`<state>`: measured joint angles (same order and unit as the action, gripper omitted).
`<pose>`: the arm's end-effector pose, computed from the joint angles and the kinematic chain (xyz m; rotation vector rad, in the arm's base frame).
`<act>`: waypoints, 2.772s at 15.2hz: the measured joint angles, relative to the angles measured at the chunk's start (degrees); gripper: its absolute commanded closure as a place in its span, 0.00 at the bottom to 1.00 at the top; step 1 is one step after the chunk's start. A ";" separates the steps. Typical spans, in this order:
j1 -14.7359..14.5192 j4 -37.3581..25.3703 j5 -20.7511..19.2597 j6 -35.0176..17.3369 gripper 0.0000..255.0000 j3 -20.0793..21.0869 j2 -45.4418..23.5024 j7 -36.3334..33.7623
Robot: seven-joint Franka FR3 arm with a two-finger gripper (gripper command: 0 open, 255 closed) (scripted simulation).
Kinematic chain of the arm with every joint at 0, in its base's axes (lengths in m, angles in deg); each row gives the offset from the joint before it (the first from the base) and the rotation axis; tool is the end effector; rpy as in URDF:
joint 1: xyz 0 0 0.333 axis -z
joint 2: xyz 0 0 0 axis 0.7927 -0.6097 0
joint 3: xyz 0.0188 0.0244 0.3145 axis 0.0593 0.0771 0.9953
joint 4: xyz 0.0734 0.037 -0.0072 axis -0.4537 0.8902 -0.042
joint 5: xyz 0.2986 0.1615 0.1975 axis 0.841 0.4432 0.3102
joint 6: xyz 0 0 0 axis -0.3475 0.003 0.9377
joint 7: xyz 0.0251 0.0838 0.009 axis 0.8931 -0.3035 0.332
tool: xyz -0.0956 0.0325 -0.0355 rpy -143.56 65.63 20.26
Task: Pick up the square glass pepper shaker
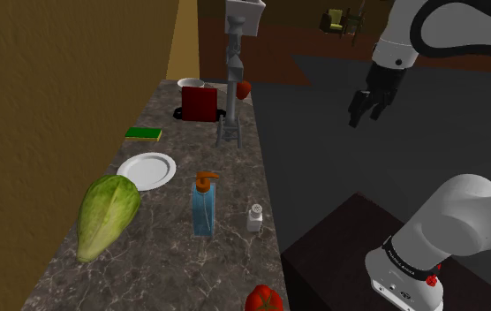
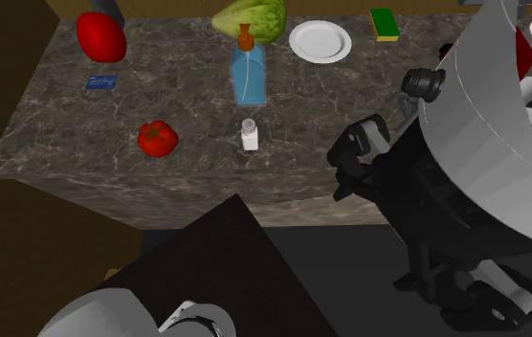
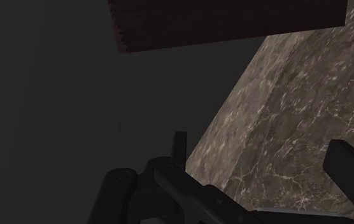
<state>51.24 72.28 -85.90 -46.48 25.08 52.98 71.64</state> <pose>0.2951 -0.0022 0.5695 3.0869 -0.2325 -0.0288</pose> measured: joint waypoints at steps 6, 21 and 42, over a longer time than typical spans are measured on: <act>-1.47 4.12 3.70 -4.47 0.00 3.88 -0.89 -5.19; -7.70 9.31 17.32 -23.51 0.00 20.55 -14.49 -24.87; -7.70 3.92 14.93 -47.06 1.00 33.77 -42.46 -42.30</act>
<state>43.53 76.20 -70.97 -93.55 58.84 10.52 29.35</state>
